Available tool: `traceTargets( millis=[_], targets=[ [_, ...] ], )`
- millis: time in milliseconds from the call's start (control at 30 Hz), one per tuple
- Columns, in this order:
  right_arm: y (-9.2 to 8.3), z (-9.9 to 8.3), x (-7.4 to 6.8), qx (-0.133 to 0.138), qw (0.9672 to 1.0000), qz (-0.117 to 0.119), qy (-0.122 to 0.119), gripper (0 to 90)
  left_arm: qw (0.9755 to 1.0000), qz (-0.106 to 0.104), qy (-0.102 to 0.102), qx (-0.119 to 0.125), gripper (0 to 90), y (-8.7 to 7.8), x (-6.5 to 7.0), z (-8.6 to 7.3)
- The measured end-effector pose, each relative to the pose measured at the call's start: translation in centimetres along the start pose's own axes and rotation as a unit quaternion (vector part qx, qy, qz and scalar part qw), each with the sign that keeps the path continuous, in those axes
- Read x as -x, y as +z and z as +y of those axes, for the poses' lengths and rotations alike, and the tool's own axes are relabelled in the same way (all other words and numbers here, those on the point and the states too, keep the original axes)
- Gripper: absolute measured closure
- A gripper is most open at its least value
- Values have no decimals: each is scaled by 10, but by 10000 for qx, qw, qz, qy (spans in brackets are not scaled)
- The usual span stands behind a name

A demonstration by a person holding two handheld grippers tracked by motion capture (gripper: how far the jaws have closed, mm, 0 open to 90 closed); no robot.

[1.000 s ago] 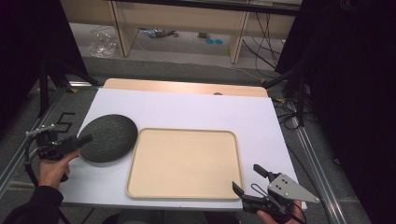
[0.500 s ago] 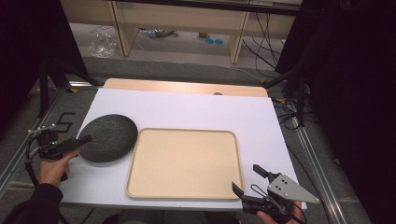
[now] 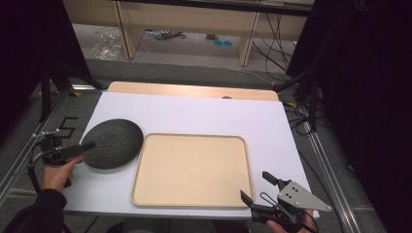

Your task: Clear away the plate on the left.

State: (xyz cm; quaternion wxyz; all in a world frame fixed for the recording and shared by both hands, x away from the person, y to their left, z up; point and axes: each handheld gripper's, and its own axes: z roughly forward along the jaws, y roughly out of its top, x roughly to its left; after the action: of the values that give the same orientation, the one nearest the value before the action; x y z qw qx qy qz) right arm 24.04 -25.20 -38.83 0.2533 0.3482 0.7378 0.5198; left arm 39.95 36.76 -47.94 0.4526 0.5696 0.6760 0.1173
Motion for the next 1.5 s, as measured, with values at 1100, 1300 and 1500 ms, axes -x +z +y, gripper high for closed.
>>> traceTargets(
  millis=[1100, 1300, 1500],
  targets=[
    [0, 0, 0, 4, 10000, -10, 57, 151, 9960, -298, -796, -257, 322, 13, -14, -11],
    [0, 0, 0, -25, 10000, 9, 16, 151, 9922, -388, -1157, -231, 427, 11, -20, -12],
    [0, 0, 0, -26, 10000, 13, 19, 151, 9917, -261, -1242, -183, 475, 11, -19, -13]
  ],
)
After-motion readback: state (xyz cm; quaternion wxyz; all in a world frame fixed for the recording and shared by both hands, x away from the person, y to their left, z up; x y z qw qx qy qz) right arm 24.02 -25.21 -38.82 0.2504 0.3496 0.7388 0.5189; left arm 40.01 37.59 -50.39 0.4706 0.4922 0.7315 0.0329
